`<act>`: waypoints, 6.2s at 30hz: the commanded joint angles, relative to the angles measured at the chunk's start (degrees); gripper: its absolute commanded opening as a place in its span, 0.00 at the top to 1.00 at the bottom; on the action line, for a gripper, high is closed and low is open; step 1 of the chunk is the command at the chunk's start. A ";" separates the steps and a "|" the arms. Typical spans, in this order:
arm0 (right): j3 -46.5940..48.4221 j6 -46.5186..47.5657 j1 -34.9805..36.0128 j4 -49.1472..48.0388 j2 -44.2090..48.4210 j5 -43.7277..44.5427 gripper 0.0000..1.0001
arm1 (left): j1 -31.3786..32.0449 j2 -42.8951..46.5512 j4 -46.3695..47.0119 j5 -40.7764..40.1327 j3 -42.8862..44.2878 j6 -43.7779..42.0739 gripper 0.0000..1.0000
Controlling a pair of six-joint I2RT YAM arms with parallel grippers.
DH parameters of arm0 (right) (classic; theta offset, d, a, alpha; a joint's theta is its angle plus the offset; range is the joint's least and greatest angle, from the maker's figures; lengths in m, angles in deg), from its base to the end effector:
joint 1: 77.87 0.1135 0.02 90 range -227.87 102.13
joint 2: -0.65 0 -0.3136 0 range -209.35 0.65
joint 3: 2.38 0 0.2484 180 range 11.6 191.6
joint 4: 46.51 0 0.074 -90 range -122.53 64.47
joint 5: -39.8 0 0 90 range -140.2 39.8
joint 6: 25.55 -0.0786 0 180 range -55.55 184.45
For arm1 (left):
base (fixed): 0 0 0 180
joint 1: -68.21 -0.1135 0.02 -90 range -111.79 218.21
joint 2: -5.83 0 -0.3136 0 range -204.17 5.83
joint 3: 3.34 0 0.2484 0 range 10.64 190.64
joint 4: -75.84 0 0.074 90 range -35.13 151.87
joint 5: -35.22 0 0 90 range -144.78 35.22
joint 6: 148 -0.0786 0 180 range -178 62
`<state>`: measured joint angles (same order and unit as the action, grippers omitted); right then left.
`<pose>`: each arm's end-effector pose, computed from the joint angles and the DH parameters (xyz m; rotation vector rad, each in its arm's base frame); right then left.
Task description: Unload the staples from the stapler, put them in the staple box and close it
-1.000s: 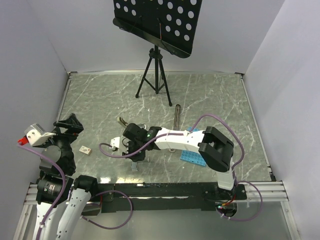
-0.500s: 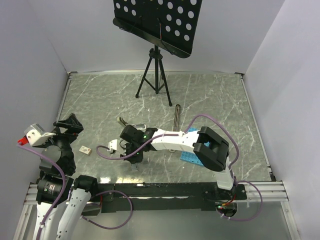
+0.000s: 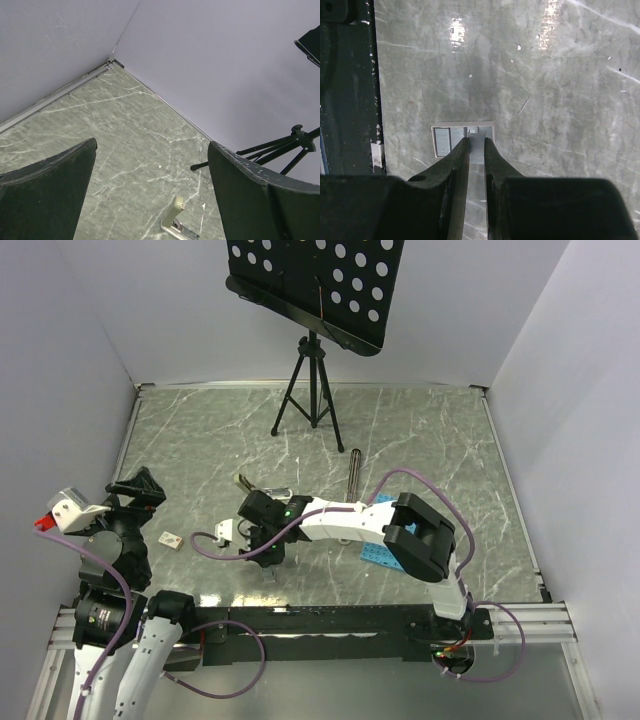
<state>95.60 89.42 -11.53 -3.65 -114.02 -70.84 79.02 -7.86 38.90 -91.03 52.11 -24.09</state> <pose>0.1607 0.4358 0.1999 -2.0106 1.7793 0.7146 0.0456 0.0386 0.3647 -0.7785 1.2880 -0.1576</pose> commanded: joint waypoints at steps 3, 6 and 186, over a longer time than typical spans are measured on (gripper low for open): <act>2.74 1.40 0.36 0.56 -1.43 -0.71 0.90 | -0.44 -0.37 2.31 0.74 0.01 0.01 0.03; 2.92 1.48 0.36 0.91 -1.78 -0.63 0.89 | -0.44 -0.37 2.39 0.83 -0.08 0.01 0.03; -65.11 -49.32 1.68 -35.21 68.71 43.06 0.00 | -36.74 -60.92 -15.28 24.30 -5.44 39.66 0.99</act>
<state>30.76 39.92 -10.15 -36.39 -45.32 -28.79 42.50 -69.24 21.88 -68.34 47.83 16.33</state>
